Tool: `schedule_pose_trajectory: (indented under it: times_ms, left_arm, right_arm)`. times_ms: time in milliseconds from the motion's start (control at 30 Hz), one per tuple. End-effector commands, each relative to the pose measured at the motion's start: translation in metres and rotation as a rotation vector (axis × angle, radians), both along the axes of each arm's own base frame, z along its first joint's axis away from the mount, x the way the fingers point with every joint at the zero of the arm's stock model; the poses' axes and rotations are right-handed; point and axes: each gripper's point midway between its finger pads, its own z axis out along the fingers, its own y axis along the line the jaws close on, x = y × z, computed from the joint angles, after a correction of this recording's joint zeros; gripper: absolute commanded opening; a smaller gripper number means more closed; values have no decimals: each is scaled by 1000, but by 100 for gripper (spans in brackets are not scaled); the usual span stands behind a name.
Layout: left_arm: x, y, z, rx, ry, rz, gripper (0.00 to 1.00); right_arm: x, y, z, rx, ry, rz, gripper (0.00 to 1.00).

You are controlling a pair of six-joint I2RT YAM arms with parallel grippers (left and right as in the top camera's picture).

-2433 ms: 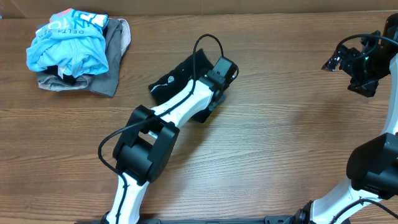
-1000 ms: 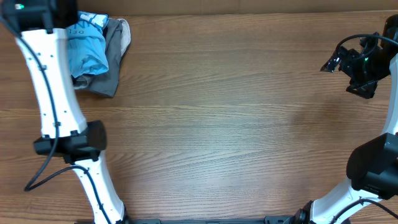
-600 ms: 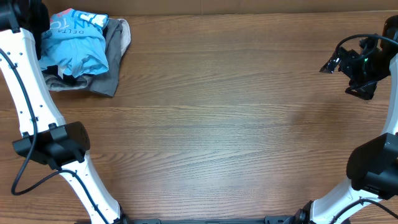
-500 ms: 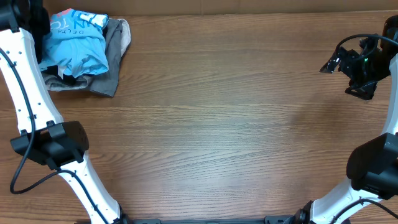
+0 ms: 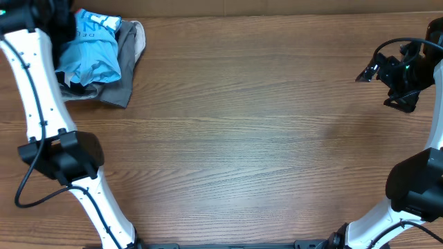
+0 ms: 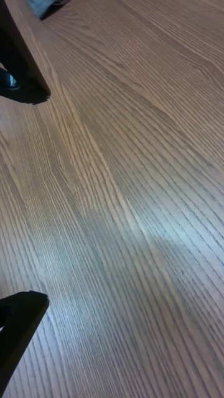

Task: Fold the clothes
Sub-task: 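Lower the black shirt onto the pile and open the left gripper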

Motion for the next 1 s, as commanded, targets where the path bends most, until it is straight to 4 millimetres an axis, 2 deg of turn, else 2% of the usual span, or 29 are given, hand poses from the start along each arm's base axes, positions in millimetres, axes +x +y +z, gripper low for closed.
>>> schedule_pose_trajectory:
  times_ms: [0,33,133,233,333,467,600,700,733,767,867,967]
  left_arm:
    - [16,-36,-28,-84,34,-41,70]
    - [18,-43,-37,-95,50,-45,100]
    - [22,-58,-48,-118,70,-53,100]
    - [24,-65,-43,-146,52,-39,100]
    - [21,-68,-23,-175,8,-17,100]
    - [6,-71,22,-209,-66,13,100]
    - [-23,-75,82,-230,-162,27,100]
    - [-50,-80,126,-264,-245,46,100]
    - [-56,-81,136,-272,-263,51,100]
    - [-65,-82,150,-281,-293,54,100]
    - [-74,-83,164,-276,-321,50,100]
    - [-76,-83,166,-276,-326,49,100]
  right_arm:
    - [1,3,13,-4,-37,7,100]
    - [1,3,13,-4,-37,7,100]
    - [1,3,13,-4,-37,6,100]
    - [1,3,13,-5,-37,7,100]
    - [3,1,13,-17,-48,10,100]
    - [7,-1,24,-43,-85,42,100]
    - [8,-2,61,-80,-166,57,100]
    - [-1,6,103,-112,-240,87,100]
    - [-6,11,115,-123,-261,104,100]
    - [-11,16,134,-149,-308,126,100]
    - [-29,32,168,-183,-404,150,100]
    - [-49,47,195,-206,-489,173,100]
